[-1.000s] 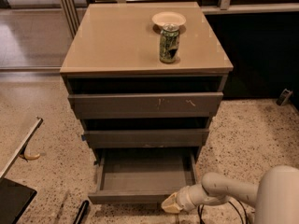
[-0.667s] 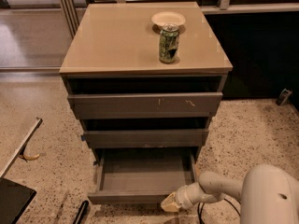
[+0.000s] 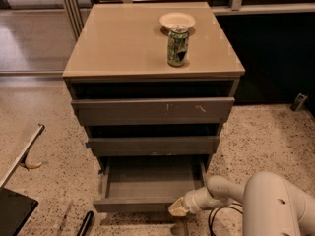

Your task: Close bottom drawer

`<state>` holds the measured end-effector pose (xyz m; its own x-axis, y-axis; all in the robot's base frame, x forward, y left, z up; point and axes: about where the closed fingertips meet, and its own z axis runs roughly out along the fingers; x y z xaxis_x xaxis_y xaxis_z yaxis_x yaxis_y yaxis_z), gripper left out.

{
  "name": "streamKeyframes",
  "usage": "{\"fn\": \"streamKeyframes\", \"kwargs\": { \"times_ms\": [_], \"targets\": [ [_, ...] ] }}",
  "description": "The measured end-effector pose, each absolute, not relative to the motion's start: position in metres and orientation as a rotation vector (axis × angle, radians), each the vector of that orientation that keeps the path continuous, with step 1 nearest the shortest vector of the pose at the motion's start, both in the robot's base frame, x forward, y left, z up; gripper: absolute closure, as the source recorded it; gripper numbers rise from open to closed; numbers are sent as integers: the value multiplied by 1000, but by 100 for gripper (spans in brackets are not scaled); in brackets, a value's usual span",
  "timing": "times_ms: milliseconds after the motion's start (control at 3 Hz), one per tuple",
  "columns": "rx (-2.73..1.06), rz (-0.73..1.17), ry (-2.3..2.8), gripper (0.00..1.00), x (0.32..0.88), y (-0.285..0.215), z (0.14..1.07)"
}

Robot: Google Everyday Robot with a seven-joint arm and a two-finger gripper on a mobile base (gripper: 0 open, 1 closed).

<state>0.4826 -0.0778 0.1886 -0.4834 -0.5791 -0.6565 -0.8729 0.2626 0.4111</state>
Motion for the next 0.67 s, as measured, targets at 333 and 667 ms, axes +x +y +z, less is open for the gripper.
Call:
{"fn": "streamKeyframes", "kwargs": {
  "times_ms": [333, 667],
  "targets": [
    [-1301, 1031, 2148, 35, 506, -83, 196],
    [-1299, 991, 2122, 12, 528, -83, 207]
  ]
}}
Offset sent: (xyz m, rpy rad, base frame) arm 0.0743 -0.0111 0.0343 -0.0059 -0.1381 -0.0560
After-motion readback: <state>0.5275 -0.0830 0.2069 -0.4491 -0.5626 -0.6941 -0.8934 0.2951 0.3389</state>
